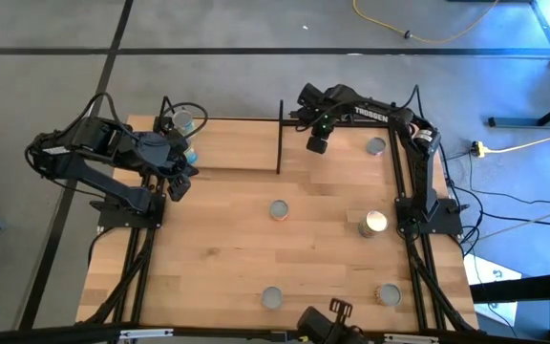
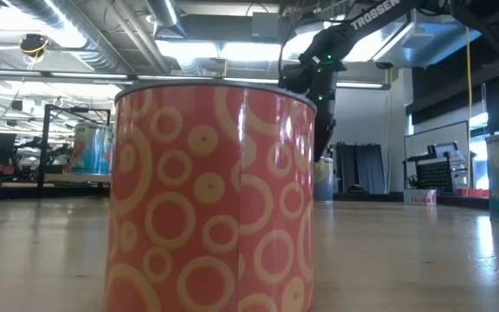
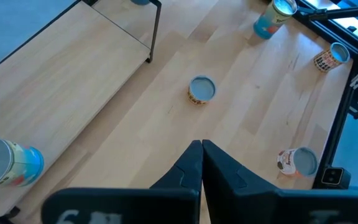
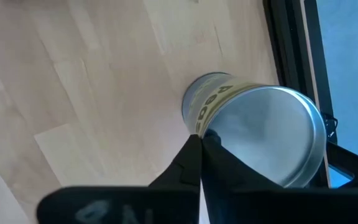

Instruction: Pick and place cans onto a shelf

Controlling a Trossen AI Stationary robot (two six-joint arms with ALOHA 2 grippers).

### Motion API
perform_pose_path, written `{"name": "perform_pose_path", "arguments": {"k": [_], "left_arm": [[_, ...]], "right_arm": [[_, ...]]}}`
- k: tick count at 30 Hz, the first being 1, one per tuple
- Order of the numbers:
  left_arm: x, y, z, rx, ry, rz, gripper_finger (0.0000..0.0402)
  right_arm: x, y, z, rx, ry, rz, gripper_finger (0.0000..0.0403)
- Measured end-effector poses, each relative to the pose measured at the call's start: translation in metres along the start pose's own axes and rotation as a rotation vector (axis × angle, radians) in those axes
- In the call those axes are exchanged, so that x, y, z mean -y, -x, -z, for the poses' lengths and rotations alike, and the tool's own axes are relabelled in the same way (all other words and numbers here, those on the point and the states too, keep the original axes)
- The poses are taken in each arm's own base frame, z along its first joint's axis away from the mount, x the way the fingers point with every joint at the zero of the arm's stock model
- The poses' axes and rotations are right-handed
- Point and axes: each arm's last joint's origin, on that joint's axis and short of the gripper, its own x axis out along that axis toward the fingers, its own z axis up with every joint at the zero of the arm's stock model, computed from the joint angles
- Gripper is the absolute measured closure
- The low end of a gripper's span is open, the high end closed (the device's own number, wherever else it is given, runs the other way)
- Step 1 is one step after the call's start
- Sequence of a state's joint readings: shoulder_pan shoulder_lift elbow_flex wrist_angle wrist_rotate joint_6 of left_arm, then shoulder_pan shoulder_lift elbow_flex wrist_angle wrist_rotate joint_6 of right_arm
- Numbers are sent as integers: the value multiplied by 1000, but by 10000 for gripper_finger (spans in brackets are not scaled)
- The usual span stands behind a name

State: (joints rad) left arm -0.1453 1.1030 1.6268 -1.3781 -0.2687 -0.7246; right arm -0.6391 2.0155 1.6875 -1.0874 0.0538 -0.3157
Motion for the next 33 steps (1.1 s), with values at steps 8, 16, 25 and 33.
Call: {"name": "perform_pose_path", "arguments": {"k": [8,16,25,33], "left_arm": [[0,0,0,0,-1,0,401],[0,0,0,-1,-1,0,401],[0,0,0,-1,-1,0,401],[1,0,1,-17,-2,18,401]], "right_arm": [[-11,18,-9,18,34,0,401],[-20,48,-15,-8,69,93,402],[-23,86,-17,-14,86,214,403],[-25,145,-15,92,55,280,403]]}}
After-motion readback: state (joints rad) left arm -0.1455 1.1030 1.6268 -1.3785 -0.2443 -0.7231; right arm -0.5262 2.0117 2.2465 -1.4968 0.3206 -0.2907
